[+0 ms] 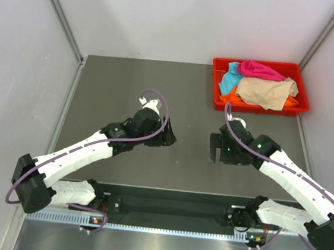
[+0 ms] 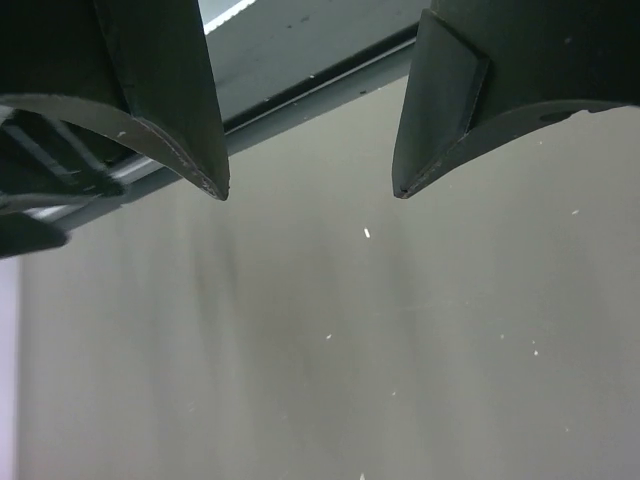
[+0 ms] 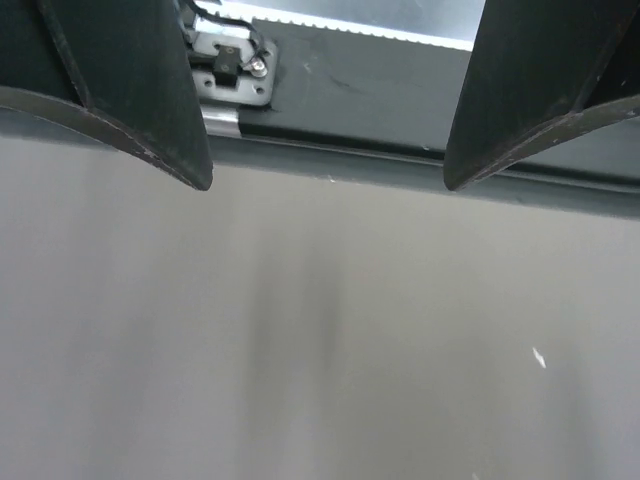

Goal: Fold and stack the t-shirts
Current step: Grab the tshirt from the pile

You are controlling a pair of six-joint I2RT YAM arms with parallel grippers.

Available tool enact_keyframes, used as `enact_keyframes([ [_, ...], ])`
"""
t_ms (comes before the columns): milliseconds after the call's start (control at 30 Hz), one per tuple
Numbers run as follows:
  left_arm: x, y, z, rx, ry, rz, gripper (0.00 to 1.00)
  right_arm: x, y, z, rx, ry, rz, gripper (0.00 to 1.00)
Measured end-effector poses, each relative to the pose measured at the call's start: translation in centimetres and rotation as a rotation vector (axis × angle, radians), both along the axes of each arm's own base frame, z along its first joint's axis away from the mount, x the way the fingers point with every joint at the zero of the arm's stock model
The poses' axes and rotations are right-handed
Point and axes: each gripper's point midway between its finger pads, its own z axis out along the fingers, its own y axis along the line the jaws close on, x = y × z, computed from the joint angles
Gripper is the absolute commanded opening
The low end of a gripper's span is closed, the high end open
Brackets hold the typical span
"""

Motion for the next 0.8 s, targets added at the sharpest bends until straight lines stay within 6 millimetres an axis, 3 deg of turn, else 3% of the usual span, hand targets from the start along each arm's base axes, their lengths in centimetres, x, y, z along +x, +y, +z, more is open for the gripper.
enact_keyframes([
  [100,0.2,-0.1,-1.6,0.052,0.023,-0.011,0.73,3.0,1.1,1.3,0.048,-0.018,-0.024,1.0],
  [167,0.5,0.5,-1.9,0.095,0.018,-0.011,0.73,6.3,1.1,2.1,0.11,-0.039,-0.084,0.98],
  [200,0.7,0.8,-1.7,0.108,0.01,-0.012,0.73,7.9,0.9,2.3,0.152,-0.037,-0.121,0.93],
  [367,2.7,3.0,-0.4,0.099,-0.013,0.017,0.73,16.4,-3.2,1.9,0.225,-0.076,-0.324,0.84],
  [567,3.3,4.9,0.1,0.087,-0.018,-0.007,0.73,26.4,-8.9,3.3,0.2,-0.243,-0.448,0.85],
  [700,2.6,5.1,-0.2,0.082,-0.014,-0.054,0.73,32.3,-10.5,5.0,0.17,-0.365,-0.457,0.83],
  [800,2.2,5.3,-0.9,0.083,0.007,-0.076,0.72,36.1,-10.7,5.4,0.155,-0.408,-0.461,0.72],
])
